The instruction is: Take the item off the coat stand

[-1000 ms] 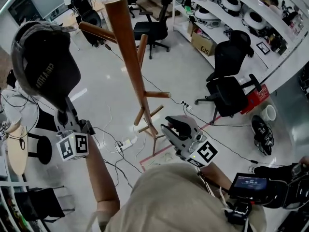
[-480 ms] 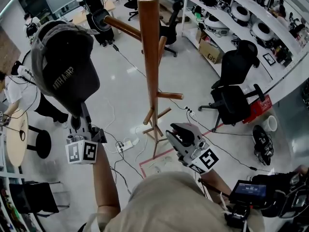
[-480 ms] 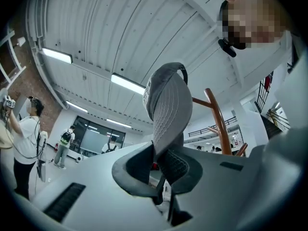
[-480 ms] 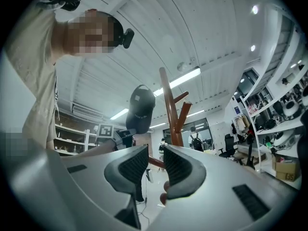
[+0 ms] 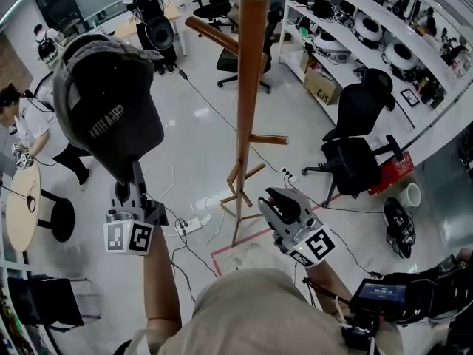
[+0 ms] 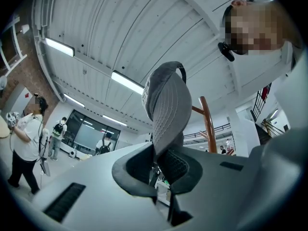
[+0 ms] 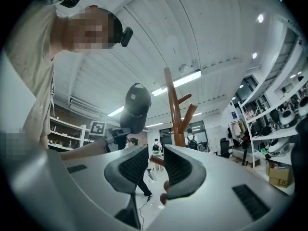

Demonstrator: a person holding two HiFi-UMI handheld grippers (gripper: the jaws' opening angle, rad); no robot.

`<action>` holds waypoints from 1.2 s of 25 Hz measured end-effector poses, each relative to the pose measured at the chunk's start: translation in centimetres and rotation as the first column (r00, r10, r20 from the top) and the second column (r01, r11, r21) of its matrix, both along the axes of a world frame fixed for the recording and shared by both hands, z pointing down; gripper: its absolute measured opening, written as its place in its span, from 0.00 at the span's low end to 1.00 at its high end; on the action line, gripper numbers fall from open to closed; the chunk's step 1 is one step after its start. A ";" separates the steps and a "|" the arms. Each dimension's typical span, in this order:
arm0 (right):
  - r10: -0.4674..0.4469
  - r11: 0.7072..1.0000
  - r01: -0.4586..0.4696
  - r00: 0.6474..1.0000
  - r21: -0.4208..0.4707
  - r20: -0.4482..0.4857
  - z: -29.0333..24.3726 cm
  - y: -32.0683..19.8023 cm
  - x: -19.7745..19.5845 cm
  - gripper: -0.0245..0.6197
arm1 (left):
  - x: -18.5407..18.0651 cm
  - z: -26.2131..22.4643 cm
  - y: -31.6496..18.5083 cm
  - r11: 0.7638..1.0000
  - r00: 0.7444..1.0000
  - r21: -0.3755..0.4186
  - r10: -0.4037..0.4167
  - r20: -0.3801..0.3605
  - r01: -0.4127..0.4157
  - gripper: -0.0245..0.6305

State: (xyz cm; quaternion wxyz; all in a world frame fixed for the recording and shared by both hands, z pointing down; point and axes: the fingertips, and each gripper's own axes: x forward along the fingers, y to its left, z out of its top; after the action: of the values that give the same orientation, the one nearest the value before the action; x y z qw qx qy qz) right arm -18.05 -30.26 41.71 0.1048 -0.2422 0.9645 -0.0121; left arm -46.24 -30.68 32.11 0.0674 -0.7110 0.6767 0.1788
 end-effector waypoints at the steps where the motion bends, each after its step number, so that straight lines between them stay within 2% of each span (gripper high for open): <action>1: 0.007 1.000 -0.007 1.000 0.003 -0.004 0.1 0.1 0.1 0.20 | 0.0 0.2 0.2 1.000 1.000 -0.001 0.006 -0.001 -0.006 0.09; 8: 0.065 0.998 -0.065 0.998 0.007 0.013 -0.2 0.2 1.6 0.20 | 0.8 1.2 1.9 0.999 0.999 -0.013 0.053 0.006 -0.053 0.09; 13: 0.074 0.995 -0.069 0.995 -0.066 0.063 0.4 0.8 2.3 0.19 | 1.5 2.4 3.0 0.996 0.996 -0.026 0.088 -0.001 -0.088 0.09; 19: 0.085 0.991 -0.074 0.991 -0.109 0.104 0.3 0.5 3.4 0.18 | 2.9 4.0 3.6 0.989 0.990 -0.044 0.138 -0.008 -0.138 0.09; 25: 0.111 0.988 -0.099 0.988 -0.115 0.108 0.0 1.0 4.3 0.17 | 4.2 5.3 4.6 0.982 0.984 -0.057 0.177 -0.025 -0.178 0.09; 30: 0.120 0.988 -0.110 0.987 -0.105 0.105 -0.2 1.8 4.9 0.11 | 5.2 6.4 5.2 0.972 0.976 -0.081 0.216 -0.040 -0.219 0.09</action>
State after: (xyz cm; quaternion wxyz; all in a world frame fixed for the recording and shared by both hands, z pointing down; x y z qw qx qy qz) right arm -13.15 -28.44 41.47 0.1465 -0.3013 0.9398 -0.0670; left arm -41.05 -25.43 38.48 0.0066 -0.7802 0.6028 0.1670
